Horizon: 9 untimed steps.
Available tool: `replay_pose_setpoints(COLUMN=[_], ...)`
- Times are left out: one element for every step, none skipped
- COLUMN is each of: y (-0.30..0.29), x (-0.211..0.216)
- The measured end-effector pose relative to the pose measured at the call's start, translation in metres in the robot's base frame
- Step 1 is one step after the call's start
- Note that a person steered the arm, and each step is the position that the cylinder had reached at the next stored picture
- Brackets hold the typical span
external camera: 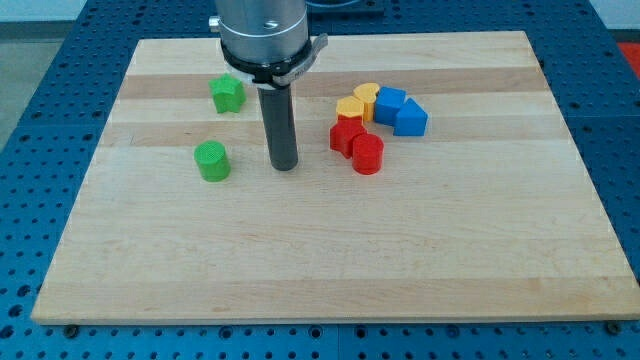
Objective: Nudge the green star a bit left
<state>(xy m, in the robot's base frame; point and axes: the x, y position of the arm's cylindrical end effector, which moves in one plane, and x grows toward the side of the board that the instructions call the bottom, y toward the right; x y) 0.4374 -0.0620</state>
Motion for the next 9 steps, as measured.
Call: replay_pose_setpoints(y=[-0.001,-0.001,-0.001,0.005,0.005,0.005,0.005,-0.001,-0.036], x=[0.0,0.0,-0.008,-0.023,-0.041,-0.071,-0.104,-0.136,-0.152])
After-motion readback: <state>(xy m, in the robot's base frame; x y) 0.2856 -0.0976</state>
